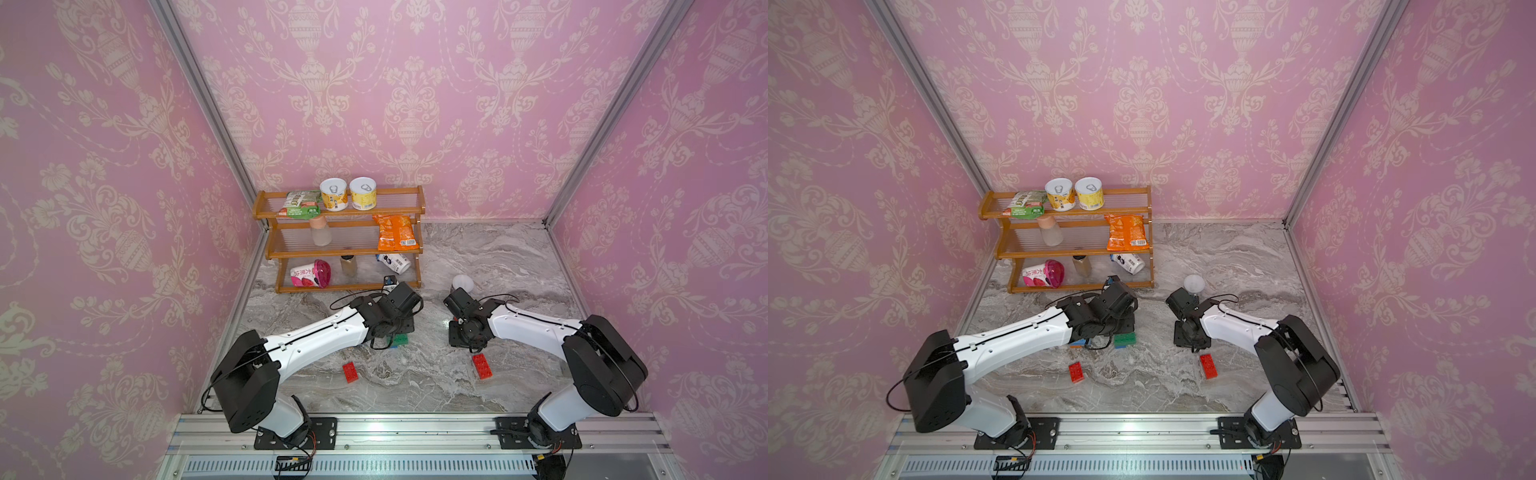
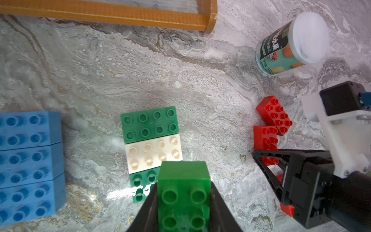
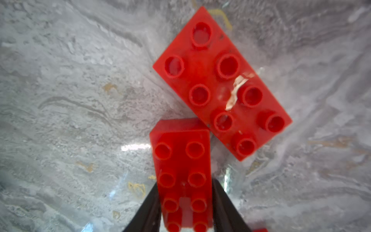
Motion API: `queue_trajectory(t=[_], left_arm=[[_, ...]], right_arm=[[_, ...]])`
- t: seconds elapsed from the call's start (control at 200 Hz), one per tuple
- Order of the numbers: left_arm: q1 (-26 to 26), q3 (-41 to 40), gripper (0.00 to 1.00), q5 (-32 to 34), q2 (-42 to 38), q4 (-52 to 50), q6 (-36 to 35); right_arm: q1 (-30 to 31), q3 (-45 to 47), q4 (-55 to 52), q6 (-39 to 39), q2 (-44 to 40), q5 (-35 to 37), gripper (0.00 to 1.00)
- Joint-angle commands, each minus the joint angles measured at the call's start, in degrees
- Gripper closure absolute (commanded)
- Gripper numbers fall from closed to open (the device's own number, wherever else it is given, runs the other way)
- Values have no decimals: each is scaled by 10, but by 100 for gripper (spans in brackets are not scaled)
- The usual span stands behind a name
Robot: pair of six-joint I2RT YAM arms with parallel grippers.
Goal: Assemble a rectangle with lego
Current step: Move the lego brick at the center of the board, then place the lego brick at the center of the board.
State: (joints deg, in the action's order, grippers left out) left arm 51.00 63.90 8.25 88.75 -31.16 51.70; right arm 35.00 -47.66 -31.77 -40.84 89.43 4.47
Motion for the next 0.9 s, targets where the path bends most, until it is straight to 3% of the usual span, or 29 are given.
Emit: queue_trajectory(t=[0.0, 0.425, 0.475, 0.505, 0.74, 0.896], left_arm=[[14, 39, 100, 1, 45, 5, 21], [23, 146, 100, -27, 170, -20, 28], [23, 154, 100, -28, 182, -22, 36], [23, 159, 100, -31, 191, -23, 42], [34, 192, 100, -32, 245, -60, 90], [39, 206, 100, -30, 267, -79, 105]], right_arm=[[0, 26, -35, 14, -22, 7, 53], [-1, 2, -130, 19, -178, 47, 21], [-1, -8, -149, 17, -192, 63, 13], [-2, -14, -159, 15, -200, 73, 1], [-2, -47, -216, -11, -257, 160, 0], [-3, -39, -206, -19, -302, 171, 0]])
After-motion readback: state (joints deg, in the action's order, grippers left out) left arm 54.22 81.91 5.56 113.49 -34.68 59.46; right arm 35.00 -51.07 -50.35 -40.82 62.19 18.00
